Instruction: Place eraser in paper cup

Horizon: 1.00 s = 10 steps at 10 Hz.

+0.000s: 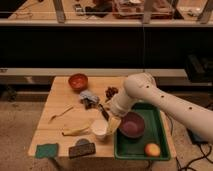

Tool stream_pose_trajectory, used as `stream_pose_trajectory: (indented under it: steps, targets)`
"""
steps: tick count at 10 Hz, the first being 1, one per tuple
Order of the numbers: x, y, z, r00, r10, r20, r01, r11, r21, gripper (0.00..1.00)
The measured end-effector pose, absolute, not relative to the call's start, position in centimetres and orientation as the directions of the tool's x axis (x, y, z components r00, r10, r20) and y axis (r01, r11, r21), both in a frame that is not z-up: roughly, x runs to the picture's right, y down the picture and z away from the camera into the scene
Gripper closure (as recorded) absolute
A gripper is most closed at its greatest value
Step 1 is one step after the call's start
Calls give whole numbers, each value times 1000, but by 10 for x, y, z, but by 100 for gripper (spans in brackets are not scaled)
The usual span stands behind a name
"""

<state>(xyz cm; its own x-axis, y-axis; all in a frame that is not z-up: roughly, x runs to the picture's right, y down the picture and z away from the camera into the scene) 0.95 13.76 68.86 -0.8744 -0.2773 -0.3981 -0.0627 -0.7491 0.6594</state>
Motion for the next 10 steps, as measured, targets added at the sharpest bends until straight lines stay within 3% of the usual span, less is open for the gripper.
stream_pose_trajectory:
  steps: [6,10]
  targets:
    - [8,137,685,-878,-259,-402,-76,-755,652,20]
    - [-45,167,634,-862,-114,-494,-231,-779,582,20]
